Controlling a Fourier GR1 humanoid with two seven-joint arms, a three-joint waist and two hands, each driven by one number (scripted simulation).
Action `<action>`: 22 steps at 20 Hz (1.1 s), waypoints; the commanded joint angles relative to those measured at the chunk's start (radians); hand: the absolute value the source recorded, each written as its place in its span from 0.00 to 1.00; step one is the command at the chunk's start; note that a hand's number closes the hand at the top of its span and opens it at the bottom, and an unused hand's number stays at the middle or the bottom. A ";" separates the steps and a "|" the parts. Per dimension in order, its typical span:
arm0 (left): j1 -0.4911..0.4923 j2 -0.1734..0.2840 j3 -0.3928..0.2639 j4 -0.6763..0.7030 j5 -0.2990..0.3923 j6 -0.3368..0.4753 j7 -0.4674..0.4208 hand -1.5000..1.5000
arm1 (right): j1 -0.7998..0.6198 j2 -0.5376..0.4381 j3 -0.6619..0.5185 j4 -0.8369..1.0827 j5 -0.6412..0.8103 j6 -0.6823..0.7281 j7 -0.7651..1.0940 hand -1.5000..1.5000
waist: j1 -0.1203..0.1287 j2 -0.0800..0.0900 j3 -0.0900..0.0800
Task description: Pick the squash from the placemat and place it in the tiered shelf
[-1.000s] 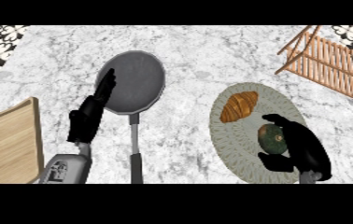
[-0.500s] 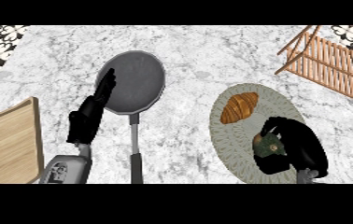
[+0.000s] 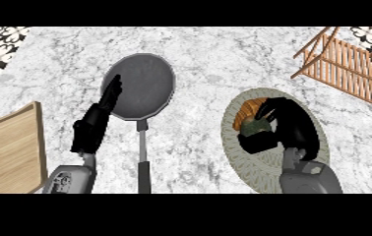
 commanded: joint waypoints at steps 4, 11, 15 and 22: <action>-0.038 -0.003 0.014 0.016 0.016 -0.008 0.047 0.50 | -0.060 0.021 0.000 -0.147 -0.081 -0.250 0.050 1.00 | -0.010 -0.003 0.001; 0.009 0.023 0.016 -0.004 0.011 -0.029 -0.007 0.50 | -0.195 -0.016 -0.071 -0.385 0.015 -0.166 0.218 1.00 | -0.009 -0.004 0.000; -0.023 0.003 0.009 -0.009 0.002 -0.010 0.030 0.50 | -0.295 -0.044 -0.099 -0.434 0.105 -0.087 0.338 1.00 | -0.008 -0.004 -0.001; -0.011 -0.016 0.011 0.017 -0.006 0.011 0.015 0.50 | -0.388 -0.161 -0.254 -0.422 0.145 -0.007 0.326 1.00 | -0.009 -0.002 0.000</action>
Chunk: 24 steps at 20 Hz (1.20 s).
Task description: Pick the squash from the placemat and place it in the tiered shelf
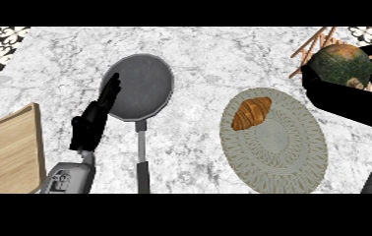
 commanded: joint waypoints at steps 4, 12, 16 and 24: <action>-0.021 0.014 0.020 0.002 0.019 -0.020 0.011 0.50 | -0.156 -0.099 -0.112 0.047 0.073 0.104 0.125 1.00 | 0.005 0.002 0.000; 0.039 -0.014 -0.023 -0.050 -0.009 -0.003 -0.005 0.50 | -0.251 -0.262 -0.308 0.217 0.004 0.123 -0.003 1.00 | 0.009 0.002 0.001; 0.006 0.000 0.003 -0.024 -0.003 -0.004 0.017 0.50 | -0.350 -0.349 -0.363 0.373 0.010 0.082 -0.062 1.00 | 0.013 0.004 0.001; -0.006 -0.018 -0.007 0.030 -0.019 -0.001 -0.022 0.50 | -0.352 -0.477 -0.426 0.524 -0.040 0.048 -0.180 1.00 | 0.010 0.005 0.001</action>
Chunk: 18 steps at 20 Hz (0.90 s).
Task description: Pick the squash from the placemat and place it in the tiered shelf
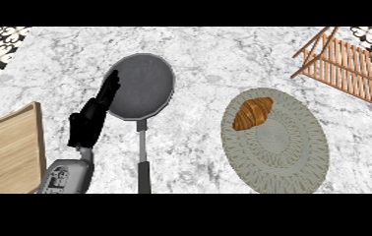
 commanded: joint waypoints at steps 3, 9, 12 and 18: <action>0.050 -0.033 -0.045 -0.101 -0.018 0.017 0.048 0.50 | 0.032 -0.110 -0.034 0.150 -0.005 -0.062 -0.125 1.00 | 0.006 0.000 0.000; 0.020 -0.020 -0.012 0.001 -0.007 0.002 -0.017 0.50 | -0.040 -0.134 0.014 0.347 0.033 -0.197 -0.185 1.00 | 0.010 0.004 0.000; 0.013 -0.055 -0.052 -0.002 -0.059 0.047 -0.003 0.50 | 0.021 -0.147 0.032 0.366 0.066 -0.236 -0.235 1.00 | 0.005 0.003 0.000; -0.035 -0.057 -0.038 -0.012 -0.035 0.037 0.049 0.50 | 0.004 -0.147 0.031 0.579 0.045 -0.427 -0.431 1.00 | 0.009 0.004 0.001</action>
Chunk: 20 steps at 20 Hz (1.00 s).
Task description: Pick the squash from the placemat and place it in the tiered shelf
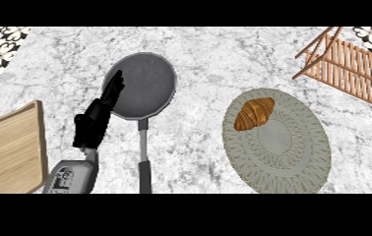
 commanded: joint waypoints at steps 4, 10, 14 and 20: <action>0.006 -0.004 -0.002 -0.003 0.004 -0.005 -0.018 0.50 | -0.029 0.052 -0.136 0.122 -0.141 -0.246 -0.119 1.00 | 0.005 0.002 0.003; -0.040 -0.017 -0.007 -0.005 -0.023 0.028 0.044 0.50 | -0.094 -0.010 -0.166 0.327 -0.231 -0.315 -0.278 1.00 | 0.002 0.001 0.001; -0.010 -0.008 -0.005 -0.032 -0.006 0.004 0.038 0.50 | -0.057 -0.029 -0.175 0.340 -0.297 -0.323 -0.336 1.00 | -0.003 -0.003 0.000; -0.039 -0.012 0.004 0.030 -0.018 0.017 0.017 0.50 | -0.016 -0.111 -0.129 0.503 -0.117 -0.377 -0.197 1.00 | -0.008 0.000 -0.002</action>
